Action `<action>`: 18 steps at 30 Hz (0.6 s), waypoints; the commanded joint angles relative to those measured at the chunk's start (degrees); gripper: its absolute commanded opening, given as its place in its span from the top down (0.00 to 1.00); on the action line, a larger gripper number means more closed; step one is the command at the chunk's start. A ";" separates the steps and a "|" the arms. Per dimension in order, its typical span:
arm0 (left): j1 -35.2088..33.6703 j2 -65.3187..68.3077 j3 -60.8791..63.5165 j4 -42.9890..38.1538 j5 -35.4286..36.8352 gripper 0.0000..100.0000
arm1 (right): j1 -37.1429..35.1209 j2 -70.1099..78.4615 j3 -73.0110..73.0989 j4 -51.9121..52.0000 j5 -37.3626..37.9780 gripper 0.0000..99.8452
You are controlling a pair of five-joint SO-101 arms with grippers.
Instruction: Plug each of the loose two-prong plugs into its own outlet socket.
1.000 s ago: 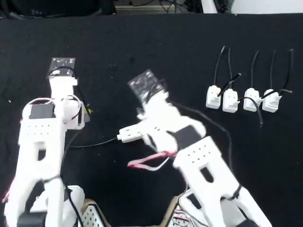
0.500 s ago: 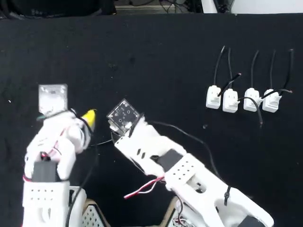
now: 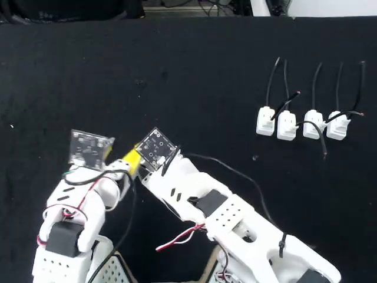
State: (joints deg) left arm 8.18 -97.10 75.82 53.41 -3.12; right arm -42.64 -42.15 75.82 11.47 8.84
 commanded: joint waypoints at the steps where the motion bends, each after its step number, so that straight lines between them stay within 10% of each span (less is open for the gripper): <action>1: 2.42 -0.62 1.10 0.35 -3.60 0.78 | -0.70 -2.24 -0.84 -1.58 -0.62 0.99; 18: -5.58 -0.88 8.92 0.00 -7.38 0.78 | -0.70 -5.32 -3.82 6.51 -0.62 0.99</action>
State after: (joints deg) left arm 3.96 -98.24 84.18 53.67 -9.89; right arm -42.81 -42.15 75.91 12.97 8.92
